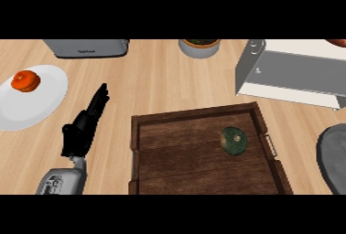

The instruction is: Pick the sweet potato from the tray and place it in the tiered shelf

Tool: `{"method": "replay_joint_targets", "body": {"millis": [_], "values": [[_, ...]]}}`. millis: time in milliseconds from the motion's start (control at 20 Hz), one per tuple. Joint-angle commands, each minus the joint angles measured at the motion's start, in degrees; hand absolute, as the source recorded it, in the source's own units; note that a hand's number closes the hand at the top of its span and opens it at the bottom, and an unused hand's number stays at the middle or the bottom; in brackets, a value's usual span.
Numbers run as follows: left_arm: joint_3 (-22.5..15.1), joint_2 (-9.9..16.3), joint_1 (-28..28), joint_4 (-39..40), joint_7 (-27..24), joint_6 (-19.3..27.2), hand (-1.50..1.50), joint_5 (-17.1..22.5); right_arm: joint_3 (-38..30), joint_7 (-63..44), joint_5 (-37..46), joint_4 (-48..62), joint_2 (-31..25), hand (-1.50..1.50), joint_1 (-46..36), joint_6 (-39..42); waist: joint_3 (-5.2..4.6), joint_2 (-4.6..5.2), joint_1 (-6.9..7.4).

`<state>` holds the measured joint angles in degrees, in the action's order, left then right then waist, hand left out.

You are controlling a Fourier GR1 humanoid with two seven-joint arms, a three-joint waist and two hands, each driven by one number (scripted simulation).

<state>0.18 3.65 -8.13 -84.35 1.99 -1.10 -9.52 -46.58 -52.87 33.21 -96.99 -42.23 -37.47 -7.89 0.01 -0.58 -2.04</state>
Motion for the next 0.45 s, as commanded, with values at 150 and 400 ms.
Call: {"method": "replay_joint_targets", "body": {"millis": [150,400], "values": [[0.4,0.8,-0.1,-3.1,3.3,-0.3,0.0,0.3,-18.5,1.7,-14.7,-4.2,-7.8,-1.5,14.1,17.3,0.07,-0.09,-0.51],[0.7,0.4,1.0,0.2,-0.9,-0.8,0.0,0.9,-32.3,3.8,-25.9,-5.7,-6.4,-1.5,22.2,27.7,0.01,0.04,-0.35]]}}
